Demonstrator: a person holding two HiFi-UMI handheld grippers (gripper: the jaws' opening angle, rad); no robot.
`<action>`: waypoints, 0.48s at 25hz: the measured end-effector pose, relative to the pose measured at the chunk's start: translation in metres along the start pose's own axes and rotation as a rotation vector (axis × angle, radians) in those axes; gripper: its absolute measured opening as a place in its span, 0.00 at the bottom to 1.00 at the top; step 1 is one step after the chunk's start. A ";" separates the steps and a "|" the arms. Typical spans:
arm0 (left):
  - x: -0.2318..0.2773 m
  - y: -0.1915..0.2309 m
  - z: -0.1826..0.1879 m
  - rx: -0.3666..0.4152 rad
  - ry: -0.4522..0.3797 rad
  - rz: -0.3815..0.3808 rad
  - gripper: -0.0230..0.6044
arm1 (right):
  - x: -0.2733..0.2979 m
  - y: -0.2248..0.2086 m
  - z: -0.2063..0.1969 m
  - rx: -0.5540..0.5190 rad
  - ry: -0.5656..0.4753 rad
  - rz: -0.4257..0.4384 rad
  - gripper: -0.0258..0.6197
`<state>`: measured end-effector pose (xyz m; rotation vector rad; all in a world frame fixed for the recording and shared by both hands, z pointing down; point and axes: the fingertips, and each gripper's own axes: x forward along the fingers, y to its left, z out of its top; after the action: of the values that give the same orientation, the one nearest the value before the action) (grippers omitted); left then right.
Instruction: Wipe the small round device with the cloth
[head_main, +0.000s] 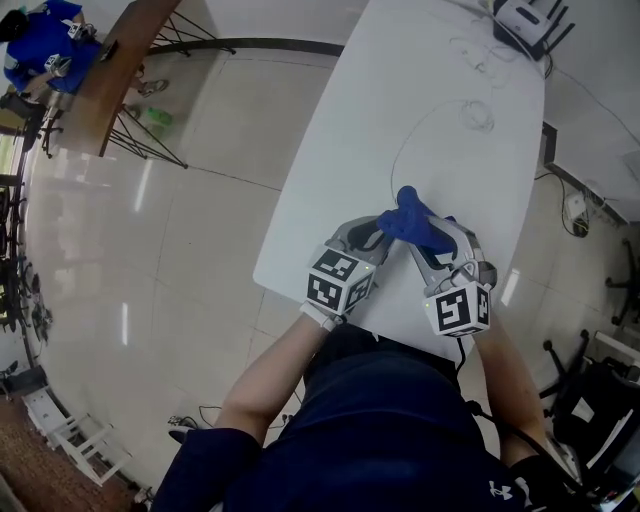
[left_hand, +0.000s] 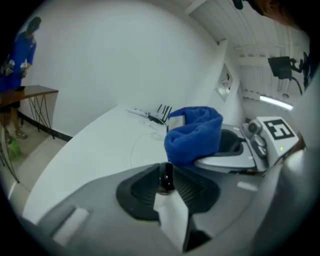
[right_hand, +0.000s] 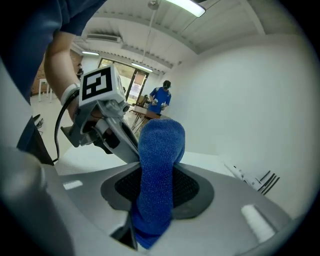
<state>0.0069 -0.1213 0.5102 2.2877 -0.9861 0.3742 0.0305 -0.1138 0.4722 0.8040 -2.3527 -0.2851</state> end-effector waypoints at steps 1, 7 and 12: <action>0.001 0.000 -0.002 0.000 0.004 0.004 0.17 | 0.003 -0.001 -0.005 -0.001 0.007 -0.006 0.27; 0.006 -0.001 -0.012 0.019 0.043 0.014 0.17 | 0.011 -0.031 -0.040 0.357 0.011 -0.024 0.27; 0.008 -0.001 -0.017 0.004 0.054 0.009 0.17 | 0.025 -0.036 -0.090 0.775 0.054 0.072 0.27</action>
<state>0.0124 -0.1148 0.5264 2.2658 -0.9698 0.4399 0.0889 -0.1577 0.5413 1.0390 -2.4253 0.7158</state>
